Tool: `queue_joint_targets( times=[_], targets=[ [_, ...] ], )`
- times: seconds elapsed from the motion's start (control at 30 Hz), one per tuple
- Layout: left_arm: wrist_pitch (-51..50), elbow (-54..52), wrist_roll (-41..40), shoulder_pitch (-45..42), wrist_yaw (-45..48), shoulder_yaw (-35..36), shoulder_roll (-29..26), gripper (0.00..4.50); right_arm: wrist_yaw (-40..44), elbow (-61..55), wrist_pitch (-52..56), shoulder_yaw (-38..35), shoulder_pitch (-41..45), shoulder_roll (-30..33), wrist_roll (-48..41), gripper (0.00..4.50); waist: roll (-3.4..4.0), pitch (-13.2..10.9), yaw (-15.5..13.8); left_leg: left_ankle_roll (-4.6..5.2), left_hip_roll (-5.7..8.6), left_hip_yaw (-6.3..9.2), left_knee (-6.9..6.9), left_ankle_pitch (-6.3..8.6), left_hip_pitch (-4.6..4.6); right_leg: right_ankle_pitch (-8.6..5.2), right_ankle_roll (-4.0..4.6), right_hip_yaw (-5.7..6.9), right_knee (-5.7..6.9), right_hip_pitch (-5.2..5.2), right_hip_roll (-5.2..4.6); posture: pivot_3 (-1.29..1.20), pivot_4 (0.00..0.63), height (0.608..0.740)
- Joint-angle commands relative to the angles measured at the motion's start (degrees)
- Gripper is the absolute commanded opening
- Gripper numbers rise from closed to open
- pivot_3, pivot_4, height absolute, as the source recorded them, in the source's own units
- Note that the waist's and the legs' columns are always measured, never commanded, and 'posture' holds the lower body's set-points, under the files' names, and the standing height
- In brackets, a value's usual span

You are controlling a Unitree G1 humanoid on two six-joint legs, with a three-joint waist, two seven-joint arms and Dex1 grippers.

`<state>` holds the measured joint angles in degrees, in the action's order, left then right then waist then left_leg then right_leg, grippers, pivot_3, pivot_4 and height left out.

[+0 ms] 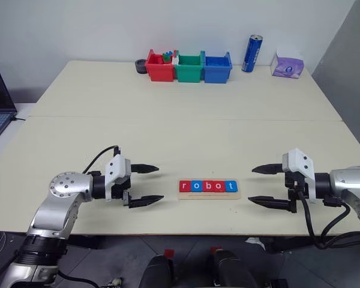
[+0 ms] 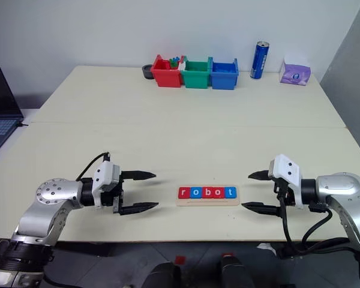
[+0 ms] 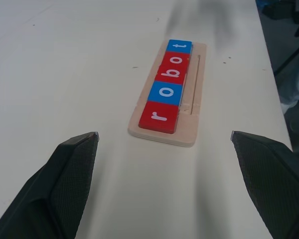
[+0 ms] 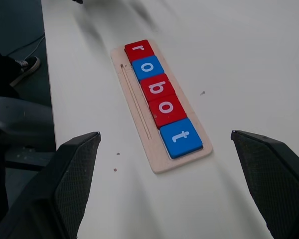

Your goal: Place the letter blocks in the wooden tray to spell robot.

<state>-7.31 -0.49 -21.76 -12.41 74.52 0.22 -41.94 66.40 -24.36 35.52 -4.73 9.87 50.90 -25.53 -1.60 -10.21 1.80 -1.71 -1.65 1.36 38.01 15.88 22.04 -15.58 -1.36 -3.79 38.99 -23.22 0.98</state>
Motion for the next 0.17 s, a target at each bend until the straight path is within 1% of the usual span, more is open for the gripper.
queue_joint_targets(
  times=[0.03, 0.17],
  targets=[
    [0.5, -2.5, -0.9, -1.0, 0.3, 0.1, -0.2, 4.5, 0.3, -0.3, -0.4, 0.2, 1.4, 1.0, -1.2, 4.46, 0.0, 0.0, 0.0, 0.0, 0.0, 0.0, 0.0, 0.0, 0.0, 0.0, 0.0, 0.0, 0.0, 0.0, 0.0, 0.0, 0.15, 0.74],
    [1.5, -3.0, -0.9, -0.9, 1.1, -0.3, 0.0, 4.5, -0.2, -0.2, 0.4, 1.1, 2.1, 1.0, -1.6, 4.46, 0.0, 0.0, 0.0, 0.0, 0.0, -0.01, 0.02, 0.0, -0.01, 0.0, 0.0, -0.02, 0.0, 0.0, 0.0, 0.0, 0.15, 0.74]
  ],
)
